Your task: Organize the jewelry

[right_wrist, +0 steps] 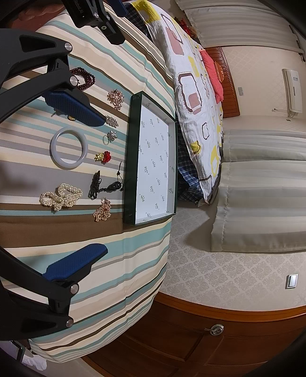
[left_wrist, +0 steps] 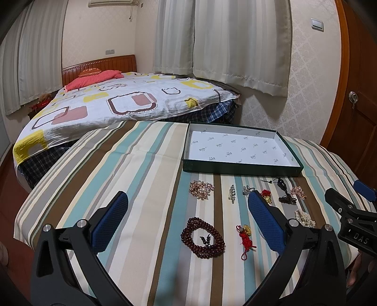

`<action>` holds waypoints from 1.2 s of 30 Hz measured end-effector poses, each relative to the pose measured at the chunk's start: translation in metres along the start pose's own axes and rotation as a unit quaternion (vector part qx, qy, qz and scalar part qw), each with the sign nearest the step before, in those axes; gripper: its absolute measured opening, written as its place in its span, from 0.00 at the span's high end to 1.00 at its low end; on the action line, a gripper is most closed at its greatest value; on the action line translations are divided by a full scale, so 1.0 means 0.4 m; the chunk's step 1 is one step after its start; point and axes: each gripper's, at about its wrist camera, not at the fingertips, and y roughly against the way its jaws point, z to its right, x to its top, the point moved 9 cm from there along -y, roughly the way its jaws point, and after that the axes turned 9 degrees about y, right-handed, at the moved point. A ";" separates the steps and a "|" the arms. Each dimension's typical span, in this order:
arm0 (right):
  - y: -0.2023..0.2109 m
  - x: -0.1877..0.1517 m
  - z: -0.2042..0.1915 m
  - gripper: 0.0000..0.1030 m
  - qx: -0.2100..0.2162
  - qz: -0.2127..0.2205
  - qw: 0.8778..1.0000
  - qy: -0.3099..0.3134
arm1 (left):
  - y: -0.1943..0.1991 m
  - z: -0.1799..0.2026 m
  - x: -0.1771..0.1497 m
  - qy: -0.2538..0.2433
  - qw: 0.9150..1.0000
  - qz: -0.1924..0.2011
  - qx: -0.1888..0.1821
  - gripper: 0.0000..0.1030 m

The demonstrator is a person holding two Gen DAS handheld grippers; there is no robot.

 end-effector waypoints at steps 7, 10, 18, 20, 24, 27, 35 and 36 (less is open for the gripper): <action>0.003 0.002 0.000 0.06 0.000 0.001 1.000 0.000 | 0.002 -0.001 0.000 0.000 1.000 -0.001 -0.001 0.04; 0.003 0.002 0.001 0.06 0.000 0.001 1.000 0.000 | 0.002 -0.001 0.000 0.000 1.000 0.000 -0.001 0.04; 0.002 0.002 0.003 0.06 0.000 0.001 1.000 0.000 | -0.001 -0.003 -0.004 0.001 1.000 -0.001 -0.001 0.04; 0.002 0.000 0.002 0.06 0.000 0.002 1.000 -0.001 | -0.001 -0.002 -0.004 0.001 1.000 -0.001 -0.001 0.04; 0.005 -0.002 0.001 0.06 0.000 0.002 1.000 0.000 | -0.001 -0.003 -0.004 0.002 1.000 -0.001 -0.001 0.04; 0.007 0.007 0.005 0.06 -0.001 0.003 1.000 0.000 | -0.002 -0.002 -0.004 0.002 1.000 -0.001 -0.001 0.04; 0.007 0.008 0.009 0.06 -0.001 0.004 1.000 -0.001 | -0.002 -0.001 -0.003 0.002 1.000 -0.001 -0.001 0.04; 0.013 0.012 0.002 0.06 -0.001 0.004 1.000 0.000 | -0.002 -0.001 -0.004 0.002 1.000 -0.001 -0.001 0.04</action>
